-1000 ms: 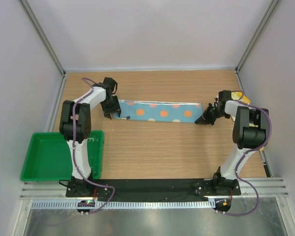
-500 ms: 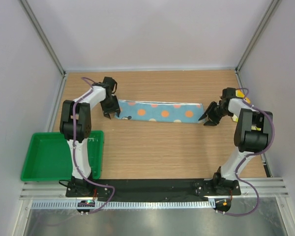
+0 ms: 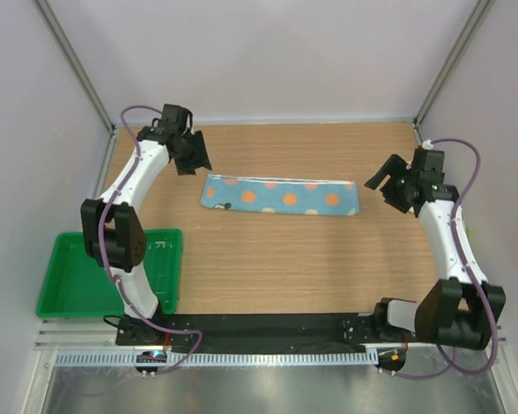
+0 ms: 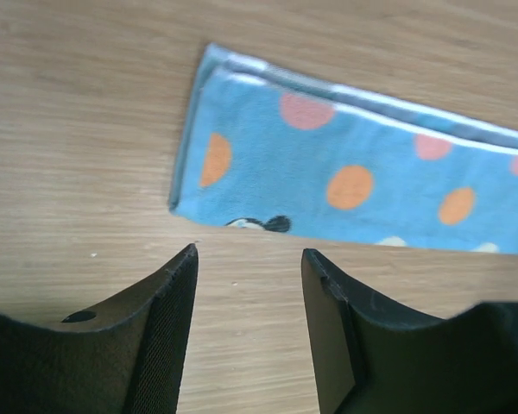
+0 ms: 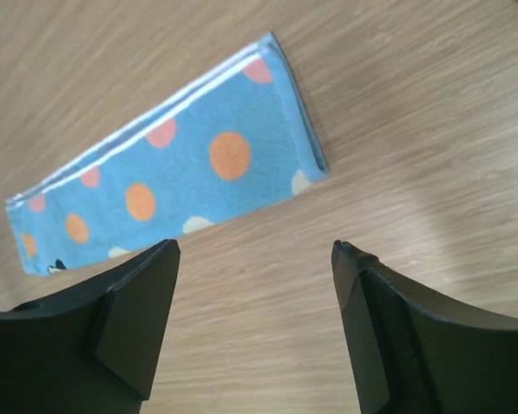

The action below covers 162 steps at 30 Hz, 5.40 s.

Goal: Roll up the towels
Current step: Fold the towel

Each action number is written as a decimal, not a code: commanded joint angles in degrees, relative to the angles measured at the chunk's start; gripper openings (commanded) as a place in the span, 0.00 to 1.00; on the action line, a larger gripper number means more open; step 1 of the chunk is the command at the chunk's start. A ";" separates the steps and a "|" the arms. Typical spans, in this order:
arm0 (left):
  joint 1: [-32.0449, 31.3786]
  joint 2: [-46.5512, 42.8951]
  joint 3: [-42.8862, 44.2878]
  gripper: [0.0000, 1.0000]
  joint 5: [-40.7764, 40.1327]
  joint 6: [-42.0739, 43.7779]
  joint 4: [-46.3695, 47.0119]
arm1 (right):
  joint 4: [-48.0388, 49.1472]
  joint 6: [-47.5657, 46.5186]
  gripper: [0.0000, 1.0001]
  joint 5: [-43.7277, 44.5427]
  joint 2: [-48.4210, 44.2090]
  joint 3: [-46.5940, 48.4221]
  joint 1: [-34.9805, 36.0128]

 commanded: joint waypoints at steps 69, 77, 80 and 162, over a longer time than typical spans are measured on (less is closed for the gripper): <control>1.82 -21.39 -16.18 0.92 0.63 0.54 18.28 | 33.77 12.31 0.84 -7.18 19.42 -19.21 -1.80; 1.99 -21.30 -16.09 0.92 0.80 0.45 18.10 | 33.07 12.75 0.79 -8.06 18.02 -20.35 -1.88; 2.17 -21.39 -16.00 0.92 1.07 0.28 18.10 | 32.98 13.28 0.77 -8.24 16.35 -22.28 -1.88; 2.52 -22.62 -15.91 0.91 3.62 -0.08 18.01 | 5.73 0.62 0.01 8.01 3.60 3.28 5.57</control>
